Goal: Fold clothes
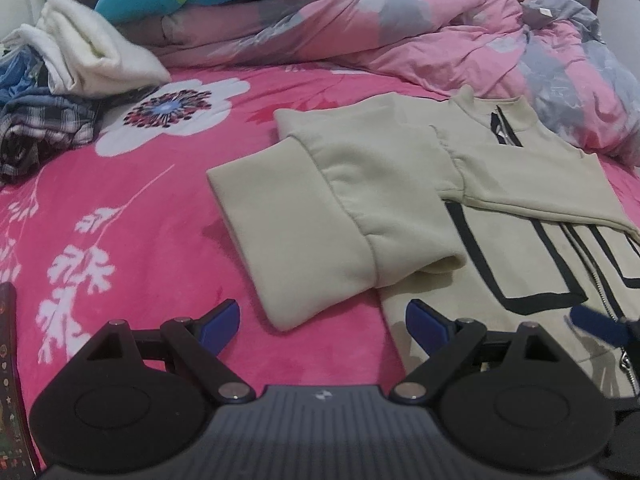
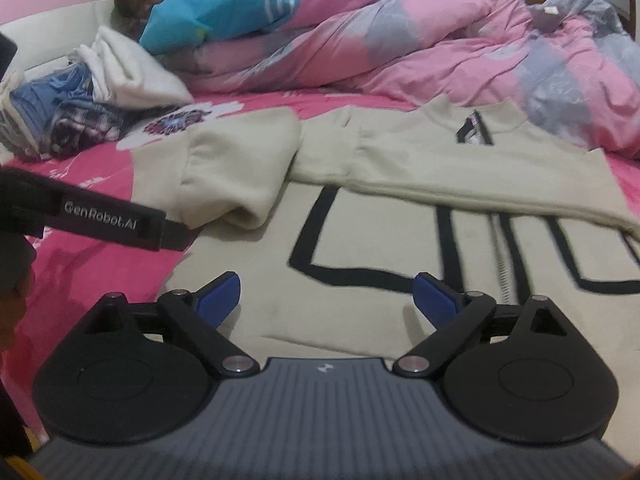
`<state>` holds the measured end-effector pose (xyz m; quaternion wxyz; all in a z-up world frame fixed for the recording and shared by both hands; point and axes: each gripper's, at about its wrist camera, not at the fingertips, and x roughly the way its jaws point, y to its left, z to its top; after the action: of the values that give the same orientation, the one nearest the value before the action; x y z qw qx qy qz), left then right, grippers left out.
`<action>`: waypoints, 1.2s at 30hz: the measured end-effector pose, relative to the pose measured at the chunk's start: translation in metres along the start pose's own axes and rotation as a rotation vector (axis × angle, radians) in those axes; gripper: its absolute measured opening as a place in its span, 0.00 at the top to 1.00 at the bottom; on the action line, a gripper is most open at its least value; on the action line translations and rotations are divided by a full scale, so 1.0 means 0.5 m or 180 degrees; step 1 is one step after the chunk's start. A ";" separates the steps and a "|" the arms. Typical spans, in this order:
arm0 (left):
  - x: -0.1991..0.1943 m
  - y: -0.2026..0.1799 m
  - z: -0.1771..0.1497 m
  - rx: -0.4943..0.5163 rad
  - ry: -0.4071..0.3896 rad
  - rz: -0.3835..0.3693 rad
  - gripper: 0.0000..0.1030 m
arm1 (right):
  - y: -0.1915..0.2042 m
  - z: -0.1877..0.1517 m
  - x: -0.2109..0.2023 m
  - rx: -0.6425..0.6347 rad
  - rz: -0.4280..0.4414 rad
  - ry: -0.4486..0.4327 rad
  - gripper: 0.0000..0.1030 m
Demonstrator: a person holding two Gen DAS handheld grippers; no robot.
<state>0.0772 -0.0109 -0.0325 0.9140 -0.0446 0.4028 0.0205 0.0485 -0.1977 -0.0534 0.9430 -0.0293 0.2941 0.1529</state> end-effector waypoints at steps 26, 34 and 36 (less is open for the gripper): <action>0.032 0.020 0.006 -0.0241 -0.0277 0.0036 0.69 | 0.003 -0.046 0.020 0.0088 0.0043 -0.0116 0.09; -0.024 -0.034 0.018 0.0069 -0.0759 -0.0061 0.85 | -0.005 -0.052 0.016 0.0142 0.0108 -0.0187 0.09; -0.035 -0.062 0.023 0.0208 -0.0841 -0.0157 0.85 | -0.007 -0.053 0.016 0.0156 0.0125 -0.0203 0.09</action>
<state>0.0761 -0.0406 -0.0095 0.9602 -0.0216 0.2782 -0.0094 0.0411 -0.2026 -0.0798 0.9492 0.0045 0.2680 0.1650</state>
